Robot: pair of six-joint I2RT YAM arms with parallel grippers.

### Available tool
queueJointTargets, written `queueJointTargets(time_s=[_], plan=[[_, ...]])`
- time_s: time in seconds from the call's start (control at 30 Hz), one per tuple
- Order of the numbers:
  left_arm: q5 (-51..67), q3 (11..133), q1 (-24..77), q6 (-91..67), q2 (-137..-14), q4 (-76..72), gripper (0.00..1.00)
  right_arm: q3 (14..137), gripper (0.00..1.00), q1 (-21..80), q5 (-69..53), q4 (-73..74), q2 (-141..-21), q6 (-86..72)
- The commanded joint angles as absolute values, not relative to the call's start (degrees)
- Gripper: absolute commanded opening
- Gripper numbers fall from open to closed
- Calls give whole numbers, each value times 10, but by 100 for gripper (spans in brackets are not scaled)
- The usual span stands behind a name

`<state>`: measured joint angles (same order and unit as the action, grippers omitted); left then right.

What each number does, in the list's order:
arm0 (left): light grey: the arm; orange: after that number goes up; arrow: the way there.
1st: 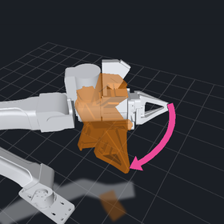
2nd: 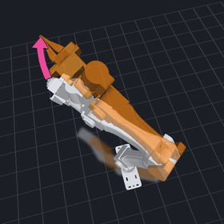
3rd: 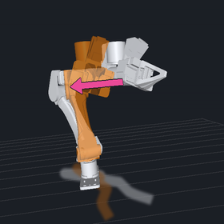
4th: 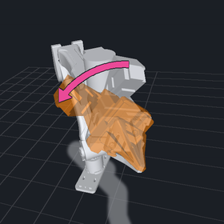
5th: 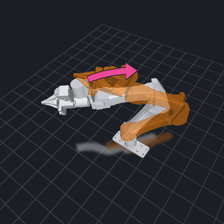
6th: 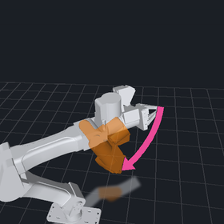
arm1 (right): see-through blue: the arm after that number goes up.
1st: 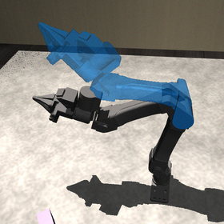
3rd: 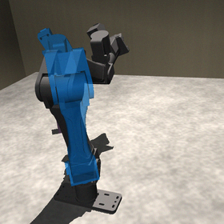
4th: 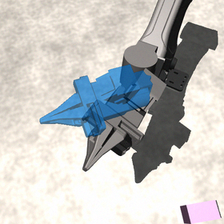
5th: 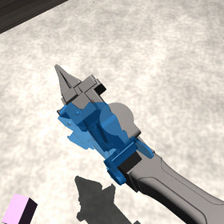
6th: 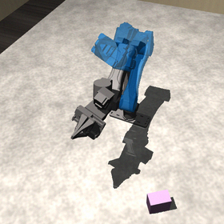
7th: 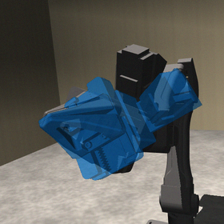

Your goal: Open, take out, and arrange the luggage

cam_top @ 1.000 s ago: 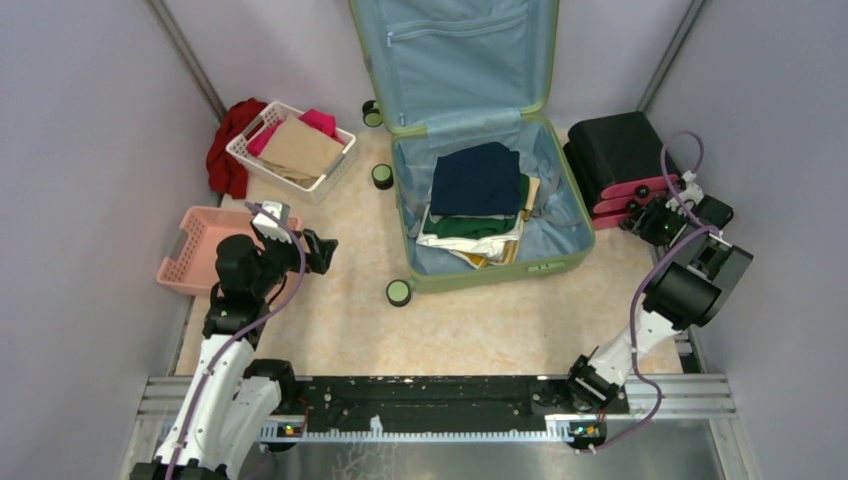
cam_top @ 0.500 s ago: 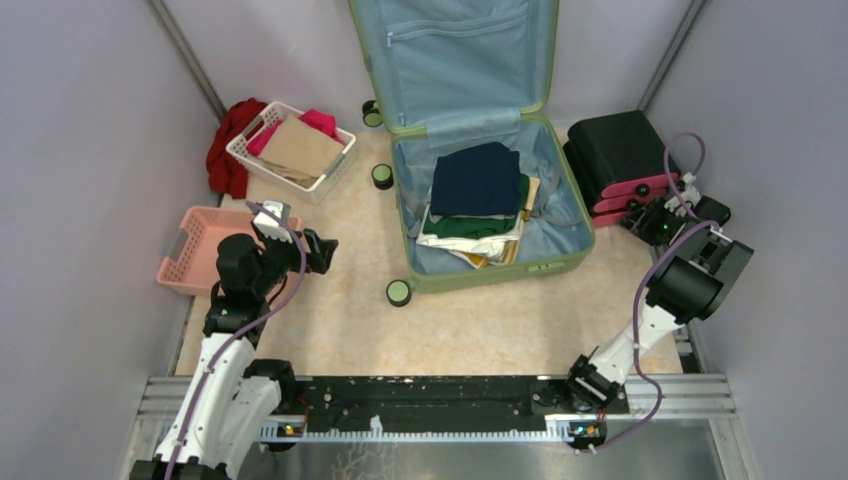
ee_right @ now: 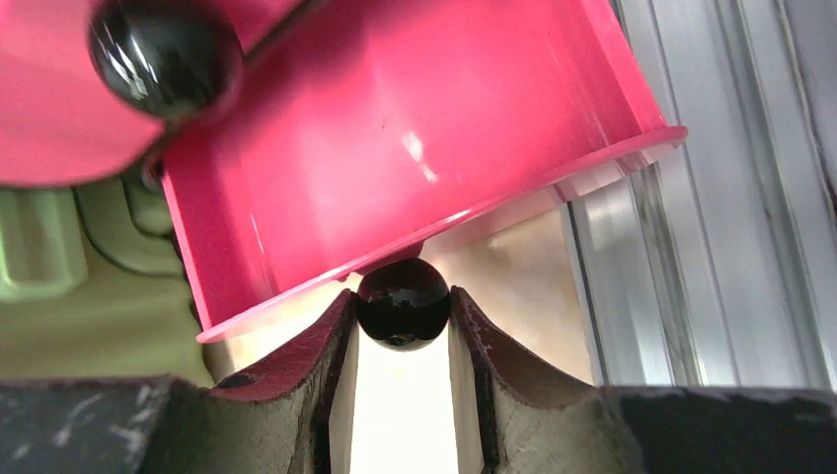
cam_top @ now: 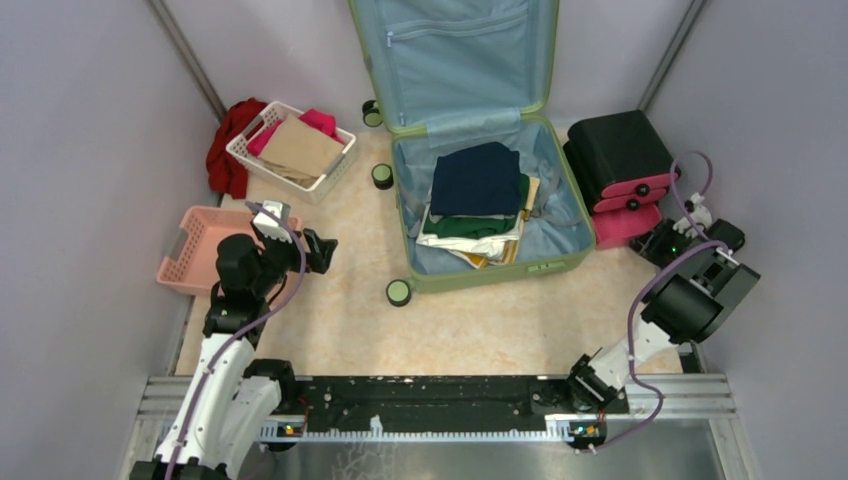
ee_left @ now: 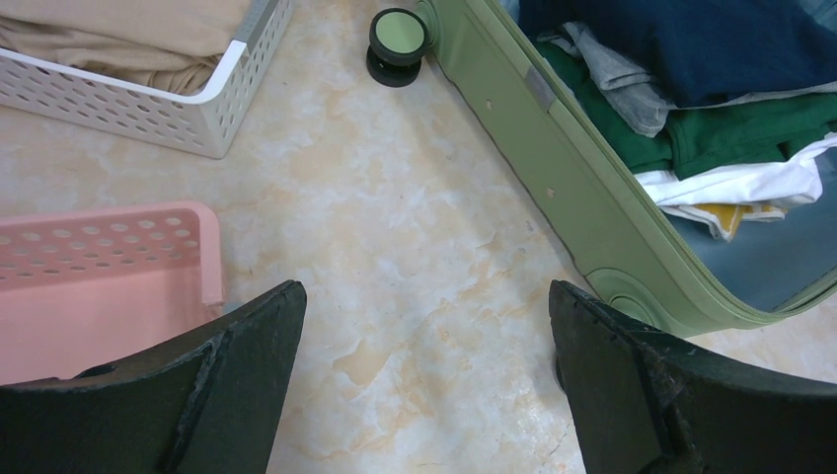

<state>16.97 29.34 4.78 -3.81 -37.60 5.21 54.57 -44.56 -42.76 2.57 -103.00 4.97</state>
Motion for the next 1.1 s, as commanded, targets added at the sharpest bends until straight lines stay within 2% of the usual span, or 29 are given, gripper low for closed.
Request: queueJointTargets(time_s=[0.0,0.1,0.17,0.23,0.27,0.6,0.7,0.8,0.9,1.07], plan=[[177,310,50,-33,-368,46,99,507,27,-488,-406,75,-975,141],[179,310,50,-35,-367,46,99,494,44,-500,-405,90,-959,162],[179,309,50,-36,-367,46,99,505,59,-505,-402,111,-952,174],[178,310,50,-35,-366,48,99,520,96,-509,-396,135,-937,186],[176,310,50,-36,-365,48,99,526,99,-510,-389,145,-926,194],[170,309,50,-34,-366,46,99,599,99,-511,-402,264,-785,331],[170,309,50,-34,-370,46,99,595,99,-511,-474,208,-742,325],[166,309,50,-35,-373,47,99,559,99,-502,-588,70,-711,217],[160,308,50,-35,-374,48,99,631,96,-424,-616,122,-747,205],[144,307,50,-33,-377,50,99,703,89,-260,-561,229,-799,237]])
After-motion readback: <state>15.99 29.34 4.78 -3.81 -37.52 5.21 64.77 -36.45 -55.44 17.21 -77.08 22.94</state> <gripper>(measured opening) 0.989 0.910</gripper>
